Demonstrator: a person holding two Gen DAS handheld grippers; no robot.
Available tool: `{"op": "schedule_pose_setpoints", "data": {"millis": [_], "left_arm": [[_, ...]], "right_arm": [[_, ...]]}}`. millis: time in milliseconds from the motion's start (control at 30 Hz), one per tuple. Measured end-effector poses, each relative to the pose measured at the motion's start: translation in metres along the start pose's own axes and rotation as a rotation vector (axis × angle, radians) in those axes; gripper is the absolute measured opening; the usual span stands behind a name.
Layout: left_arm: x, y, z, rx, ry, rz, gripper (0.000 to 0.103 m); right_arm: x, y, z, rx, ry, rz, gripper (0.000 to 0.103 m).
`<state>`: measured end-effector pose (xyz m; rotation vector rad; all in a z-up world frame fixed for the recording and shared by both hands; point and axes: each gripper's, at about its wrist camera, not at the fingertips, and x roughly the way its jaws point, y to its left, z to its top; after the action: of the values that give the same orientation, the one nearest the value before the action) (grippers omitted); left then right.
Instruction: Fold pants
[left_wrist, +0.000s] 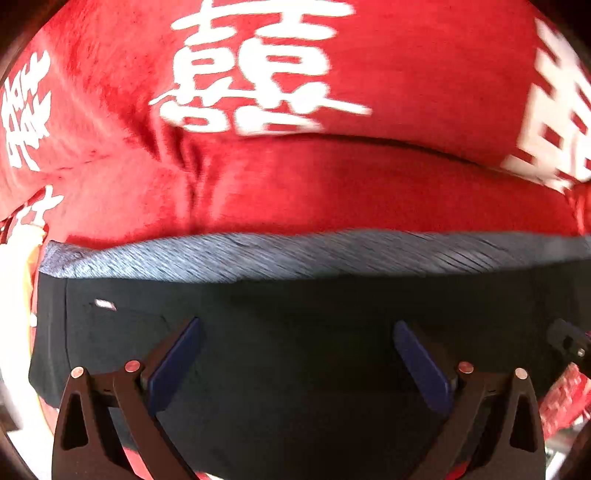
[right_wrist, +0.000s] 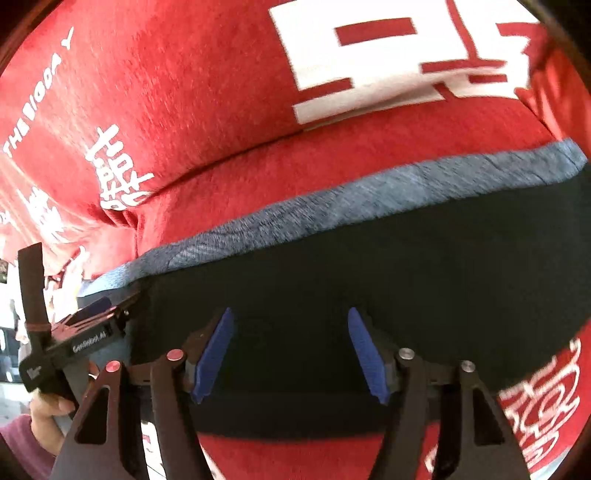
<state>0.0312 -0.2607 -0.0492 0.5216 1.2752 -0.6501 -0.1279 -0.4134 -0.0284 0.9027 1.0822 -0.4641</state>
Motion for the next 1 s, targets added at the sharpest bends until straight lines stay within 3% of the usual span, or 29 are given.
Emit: {"op": "schedule_pose_setpoints", "data": {"millis": [200,367,467,533,767,800,833,867,1000], "left_arm": [[-0.013,-0.076,-0.014,0.053,0.025,-0.080,0.103],[-0.006,-0.129,-0.017,0.068,0.043,-0.088,0.103],[0.025,-0.146,-0.022,0.103,0.125,-0.032,0.103],[0.026,-0.149,-0.027,0.096,0.088,-0.011,0.103],[0.024,-0.149,-0.029,0.083,0.090,0.011,0.103],[0.024,-0.150,-0.028,0.076,0.095,0.016,0.103],[0.025,-0.153,-0.028,0.066,0.100,0.021,0.103],[0.024,-0.153,-0.028,0.056,0.104,0.026,0.103],[0.022,-0.156,-0.029,0.035,0.113,0.041,0.103]], "right_arm": [[-0.033,-0.044,-0.025,0.081,0.006,0.022,0.071],[-0.055,-0.094,-0.044,0.163,0.010,0.007,0.072],[-0.065,-0.120,-0.050,0.218,0.000,0.013,0.072],[-0.071,-0.135,-0.051,0.243,-0.011,0.013,0.072],[-0.092,-0.200,-0.036,0.365,-0.105,-0.063,0.071],[-0.091,-0.207,-0.031,0.383,-0.112,-0.070,0.067],[-0.090,-0.215,-0.026,0.395,-0.118,-0.068,0.035],[-0.090,-0.220,-0.021,0.398,-0.113,-0.077,0.014],[-0.097,-0.225,-0.010,0.362,-0.141,-0.124,0.013]]}}
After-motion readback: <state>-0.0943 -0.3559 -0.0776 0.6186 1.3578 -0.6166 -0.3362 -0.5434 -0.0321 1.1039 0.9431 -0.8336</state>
